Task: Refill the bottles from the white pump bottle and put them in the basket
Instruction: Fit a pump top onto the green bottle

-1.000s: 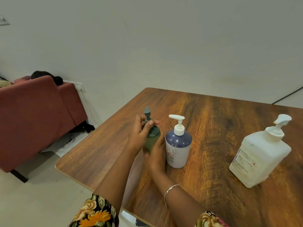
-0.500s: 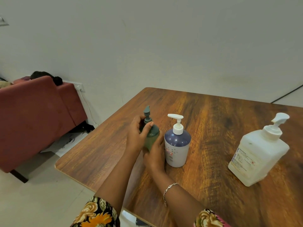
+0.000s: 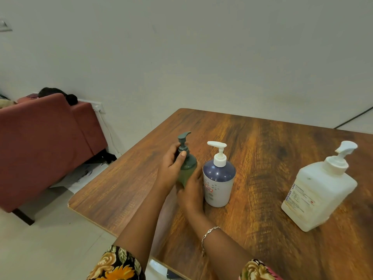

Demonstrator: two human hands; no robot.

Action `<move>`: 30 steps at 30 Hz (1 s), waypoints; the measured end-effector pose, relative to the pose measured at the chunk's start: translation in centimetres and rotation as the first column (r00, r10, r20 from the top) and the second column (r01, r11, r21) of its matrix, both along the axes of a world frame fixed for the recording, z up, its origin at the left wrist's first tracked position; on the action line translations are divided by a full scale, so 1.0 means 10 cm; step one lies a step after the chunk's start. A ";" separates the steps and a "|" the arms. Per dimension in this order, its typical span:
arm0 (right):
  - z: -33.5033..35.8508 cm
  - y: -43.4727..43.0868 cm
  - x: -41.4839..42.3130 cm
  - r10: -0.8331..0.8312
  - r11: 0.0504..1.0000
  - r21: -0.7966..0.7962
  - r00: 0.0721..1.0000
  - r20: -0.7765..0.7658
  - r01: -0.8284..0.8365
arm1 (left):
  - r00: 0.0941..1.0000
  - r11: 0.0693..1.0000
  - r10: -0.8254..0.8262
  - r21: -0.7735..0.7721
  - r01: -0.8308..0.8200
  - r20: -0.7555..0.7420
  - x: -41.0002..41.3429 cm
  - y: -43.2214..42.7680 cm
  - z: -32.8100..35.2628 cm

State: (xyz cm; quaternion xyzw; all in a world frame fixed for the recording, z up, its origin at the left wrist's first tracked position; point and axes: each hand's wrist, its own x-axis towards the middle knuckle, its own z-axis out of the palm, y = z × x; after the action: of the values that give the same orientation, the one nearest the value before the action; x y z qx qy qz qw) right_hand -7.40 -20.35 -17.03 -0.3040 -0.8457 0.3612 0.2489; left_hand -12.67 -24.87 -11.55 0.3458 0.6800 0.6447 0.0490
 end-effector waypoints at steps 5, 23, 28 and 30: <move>0.00 0.02 0.00 0.002 0.999 0.033 0.999 0.041 -0.003 | 0.985 0.989 0.102 0.093 -0.115 0.139 0.05 0.09 0.01; -0.05 0.00 -0.04 -0.034 0.998 0.054 0.997 0.070 0.030 | 0.989 0.986 -0.013 0.165 -0.012 0.145 0.06 0.04 -0.04; -0.04 0.00 -0.03 -0.053 0.994 0.105 0.994 0.097 0.043 | 0.981 0.981 0.141 0.115 -0.157 0.134 0.10 0.13 -0.05; -0.04 -0.01 -0.03 -0.069 0.993 0.099 0.996 0.055 0.063 | 0.973 0.967 0.187 0.148 -0.207 0.135 0.10 0.16 -0.05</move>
State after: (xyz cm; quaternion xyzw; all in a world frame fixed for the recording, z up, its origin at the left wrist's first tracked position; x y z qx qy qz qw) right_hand -7.73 -20.41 -17.46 -0.3297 -0.8585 0.3024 0.2505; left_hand -11.63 -23.29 -12.03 0.2399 0.6526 0.7187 -0.0026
